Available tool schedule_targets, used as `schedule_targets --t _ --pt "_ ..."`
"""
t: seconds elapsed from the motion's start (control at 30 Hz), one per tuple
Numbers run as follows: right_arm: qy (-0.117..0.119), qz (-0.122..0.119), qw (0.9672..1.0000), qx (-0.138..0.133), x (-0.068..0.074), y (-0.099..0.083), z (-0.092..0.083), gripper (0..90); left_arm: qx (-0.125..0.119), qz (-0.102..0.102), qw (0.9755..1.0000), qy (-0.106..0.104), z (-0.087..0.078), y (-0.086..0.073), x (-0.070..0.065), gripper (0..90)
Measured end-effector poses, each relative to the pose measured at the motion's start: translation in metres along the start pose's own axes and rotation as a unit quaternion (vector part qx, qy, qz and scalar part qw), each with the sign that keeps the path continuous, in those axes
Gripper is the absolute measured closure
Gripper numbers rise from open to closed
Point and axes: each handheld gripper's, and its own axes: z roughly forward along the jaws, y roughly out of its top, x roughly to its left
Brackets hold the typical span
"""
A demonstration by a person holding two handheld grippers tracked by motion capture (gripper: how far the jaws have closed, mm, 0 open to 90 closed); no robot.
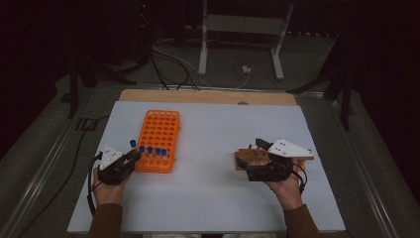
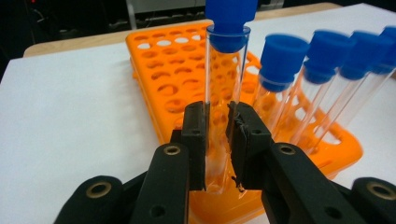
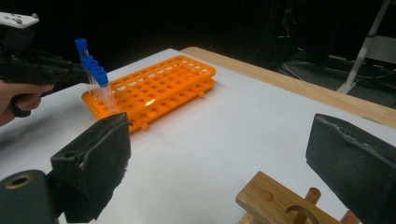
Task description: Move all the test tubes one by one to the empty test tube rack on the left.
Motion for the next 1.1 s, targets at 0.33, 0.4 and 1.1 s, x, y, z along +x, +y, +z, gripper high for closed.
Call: schedule_targets --t 0.33,0.4,1.1 --pt "-0.002 0.003 1.0 -0.002 -0.0036 -0.0011 -0.0032 7.2 0.019 0.003 0.9998 0.004 0.0036 -0.0051 -0.0006 78.0" --pt "-0.003 0.003 1.0 -0.003 -0.0043 -0.0015 -0.0034 7.2 0.023 0.004 0.9997 0.004 0.004 -0.0061 -0.0013 78.0" --pt "-0.007 0.004 1.0 0.0 -0.0076 -0.004 -0.0029 7.4 0.027 0.006 0.9996 0.006 0.0042 -0.0097 -0.0015 78.3"
